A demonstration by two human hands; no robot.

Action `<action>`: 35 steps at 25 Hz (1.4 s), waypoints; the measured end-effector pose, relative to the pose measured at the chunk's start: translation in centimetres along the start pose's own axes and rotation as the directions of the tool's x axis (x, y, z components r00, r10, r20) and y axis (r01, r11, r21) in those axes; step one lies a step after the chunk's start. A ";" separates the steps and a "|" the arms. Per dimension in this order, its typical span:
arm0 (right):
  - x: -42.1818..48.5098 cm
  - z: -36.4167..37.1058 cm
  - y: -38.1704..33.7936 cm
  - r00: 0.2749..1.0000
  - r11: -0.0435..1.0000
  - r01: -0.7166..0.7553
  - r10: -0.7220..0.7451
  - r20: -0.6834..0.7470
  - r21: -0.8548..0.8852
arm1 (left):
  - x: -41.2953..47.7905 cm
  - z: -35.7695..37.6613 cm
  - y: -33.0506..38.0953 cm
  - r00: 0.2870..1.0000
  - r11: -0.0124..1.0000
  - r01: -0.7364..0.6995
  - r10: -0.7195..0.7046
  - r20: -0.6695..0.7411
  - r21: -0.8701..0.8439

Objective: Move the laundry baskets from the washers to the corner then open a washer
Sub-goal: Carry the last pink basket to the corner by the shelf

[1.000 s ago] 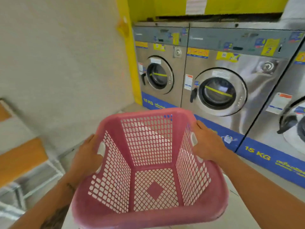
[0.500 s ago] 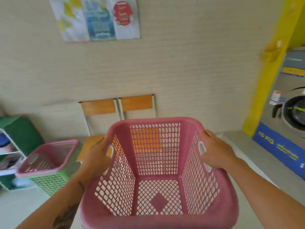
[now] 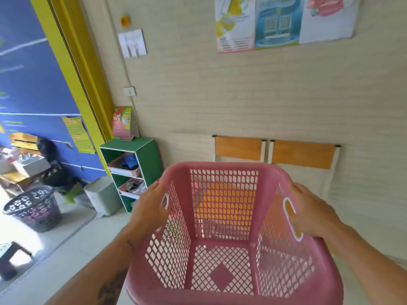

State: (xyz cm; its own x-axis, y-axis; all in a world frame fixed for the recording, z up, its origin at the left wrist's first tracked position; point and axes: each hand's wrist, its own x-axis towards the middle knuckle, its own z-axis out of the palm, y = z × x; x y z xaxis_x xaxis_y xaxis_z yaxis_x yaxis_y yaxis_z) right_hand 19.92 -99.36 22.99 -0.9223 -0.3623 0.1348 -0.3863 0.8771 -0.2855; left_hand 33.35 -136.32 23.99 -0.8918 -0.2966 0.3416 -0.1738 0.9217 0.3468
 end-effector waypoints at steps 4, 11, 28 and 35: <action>11.9 1.7 -4.5 0.995 0.997 0.080 -0.081 0.057 0.024 | 7.9 -0.5 -5.4 0.995 0.995 0.079 -0.074 -0.072 0.066; 28.0 5.6 -14.6 0.979 0.979 0.198 -0.200 0.031 0.037 | 18.1 -2.5 -14.9 0.964 0.974 0.217 -0.202 -0.173 0.069; 54.1 24.5 -28.6 0.995 0.995 -0.098 0.098 0.004 0.005 | 51.3 6.3 -40.5 0.999 1.000 0.009 -0.010 -0.046 -0.019; 59.1 35.1 -28.8 0.960 0.971 -0.236 0.229 0.159 0.026 | 57.0 17.5 -48.5 0.978 0.999 0.030 -0.021 0.207 -0.040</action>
State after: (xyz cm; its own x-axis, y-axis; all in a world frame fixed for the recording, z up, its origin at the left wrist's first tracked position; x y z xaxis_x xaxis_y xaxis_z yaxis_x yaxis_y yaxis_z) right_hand -23.98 -157.04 5.90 -0.9765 -0.1969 -0.0873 -0.1576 0.9293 -0.3339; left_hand -16.35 -193.53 11.35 -0.9550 -0.2580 0.1463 -0.1835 0.9015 0.3919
